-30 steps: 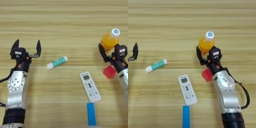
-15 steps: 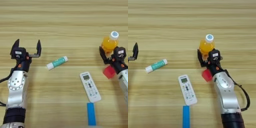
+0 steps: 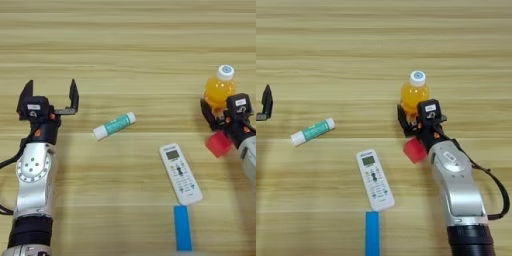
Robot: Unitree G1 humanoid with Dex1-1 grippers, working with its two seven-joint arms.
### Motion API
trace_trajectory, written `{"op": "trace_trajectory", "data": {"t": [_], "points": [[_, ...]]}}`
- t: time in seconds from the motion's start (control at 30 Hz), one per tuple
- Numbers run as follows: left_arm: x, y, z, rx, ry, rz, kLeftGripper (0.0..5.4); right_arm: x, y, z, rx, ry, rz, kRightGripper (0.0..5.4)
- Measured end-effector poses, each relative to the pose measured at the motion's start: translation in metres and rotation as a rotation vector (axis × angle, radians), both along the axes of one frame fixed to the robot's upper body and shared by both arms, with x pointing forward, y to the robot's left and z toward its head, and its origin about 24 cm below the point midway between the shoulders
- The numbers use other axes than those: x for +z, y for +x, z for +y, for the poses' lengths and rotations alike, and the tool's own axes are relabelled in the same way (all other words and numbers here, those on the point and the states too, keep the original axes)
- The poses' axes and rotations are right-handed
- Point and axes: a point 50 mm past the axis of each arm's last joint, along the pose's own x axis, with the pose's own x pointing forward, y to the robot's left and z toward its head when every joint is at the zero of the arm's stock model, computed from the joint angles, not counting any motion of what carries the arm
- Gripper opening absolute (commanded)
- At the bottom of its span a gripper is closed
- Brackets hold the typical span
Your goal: Move the objects on the table
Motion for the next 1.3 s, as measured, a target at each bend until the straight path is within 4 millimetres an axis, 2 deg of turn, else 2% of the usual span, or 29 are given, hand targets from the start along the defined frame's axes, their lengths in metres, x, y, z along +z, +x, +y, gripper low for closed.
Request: {"op": "trace_trajectory", "data": {"t": [0.27, 0.6, 1.3], "points": [[-0.001, 0.0, 0.0, 0.002, -0.001, 0.005, 5.4, -0.004, 0.0, -0.002, -0.007, 0.038, 0.043, 3.42], [-0.002, 0.0, 0.0, 0.001, -0.001, 0.006, 5.4, -0.02, 0.001, -0.002, -0.018, 0.063, 0.104, 3.42], [-0.002, 0.0, 0.0, 0.001, -0.001, 0.005, 5.4, -0.032, 0.006, 0.003, -0.006, 0.009, 0.054, 3.42]]}}
